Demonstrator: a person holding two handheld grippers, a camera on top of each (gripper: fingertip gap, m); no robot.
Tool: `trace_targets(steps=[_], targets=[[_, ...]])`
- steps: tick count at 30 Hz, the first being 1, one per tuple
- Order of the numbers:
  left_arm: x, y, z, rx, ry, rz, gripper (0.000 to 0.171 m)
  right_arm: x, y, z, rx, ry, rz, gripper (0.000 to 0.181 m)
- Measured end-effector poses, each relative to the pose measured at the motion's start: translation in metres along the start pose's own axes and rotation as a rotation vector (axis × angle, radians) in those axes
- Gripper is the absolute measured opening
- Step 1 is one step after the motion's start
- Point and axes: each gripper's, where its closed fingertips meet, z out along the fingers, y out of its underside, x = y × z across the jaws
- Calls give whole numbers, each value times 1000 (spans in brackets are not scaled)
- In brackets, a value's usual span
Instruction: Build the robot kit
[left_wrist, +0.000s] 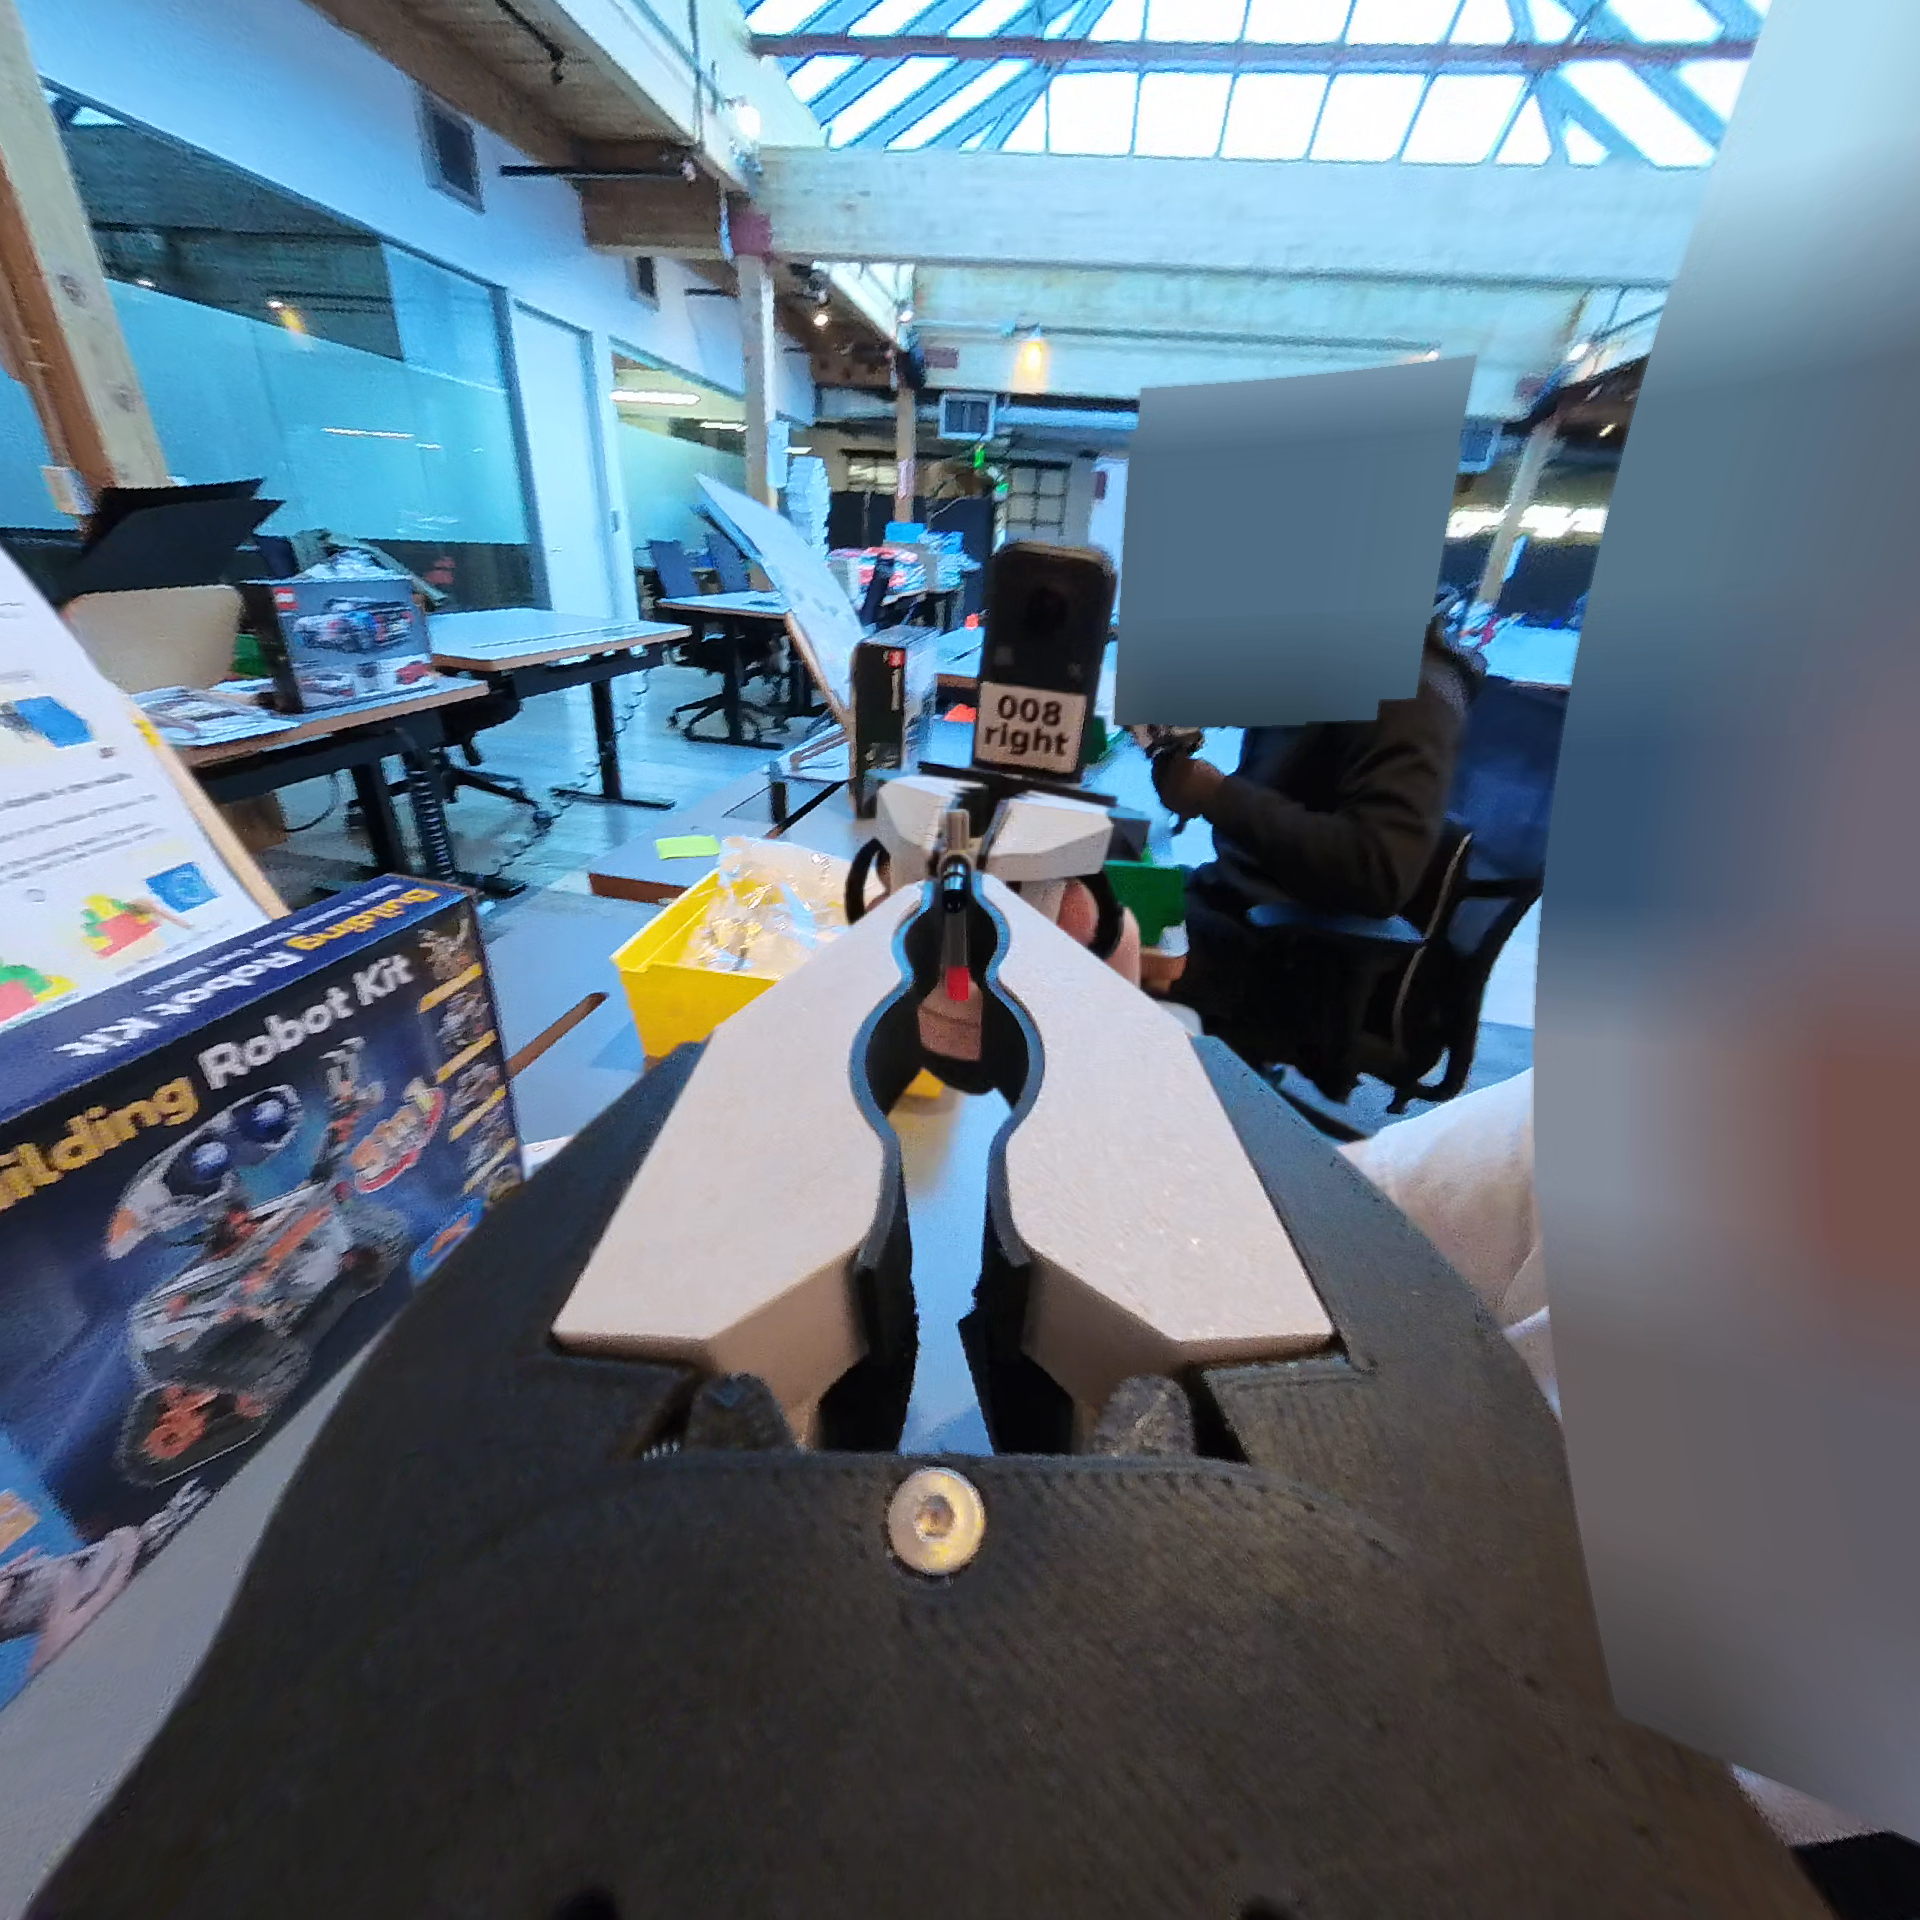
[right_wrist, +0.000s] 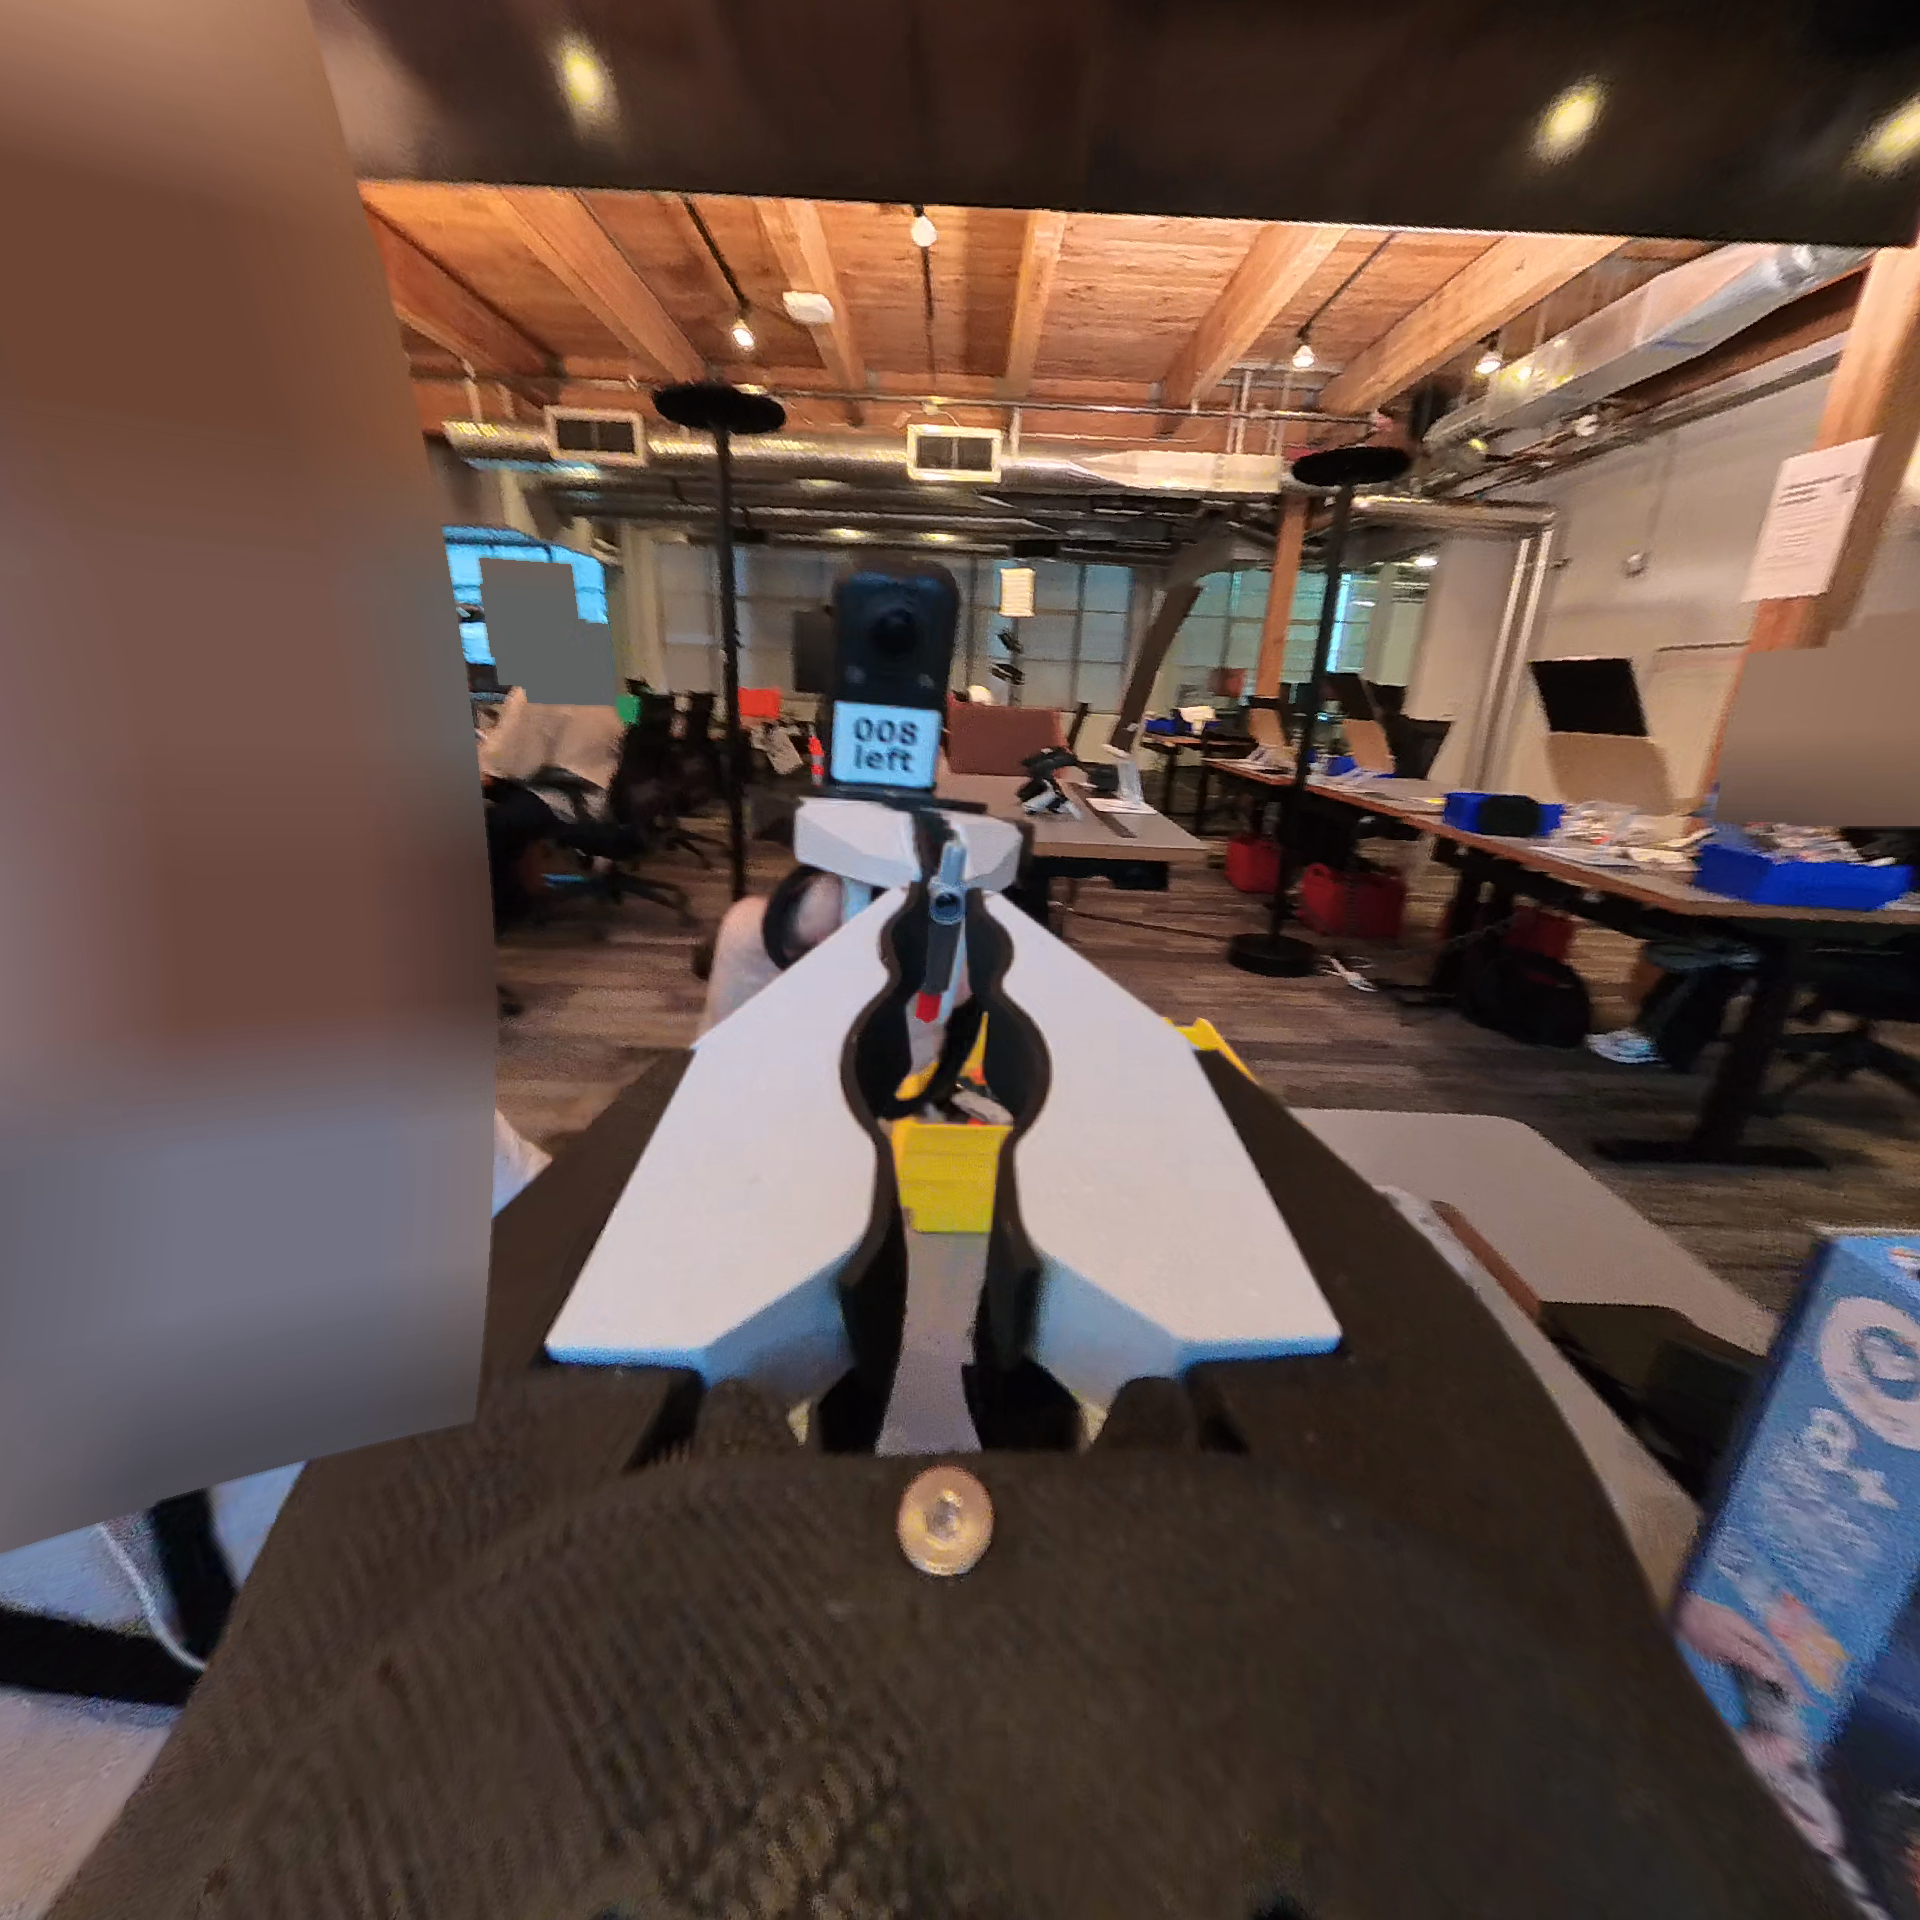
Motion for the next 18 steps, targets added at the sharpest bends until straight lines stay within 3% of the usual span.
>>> trace_targets(steps=[18], targets=[[7, 31, -9, -219, 80, -73, 2, -14, 31, -2, -246, -22, -276, 5]])
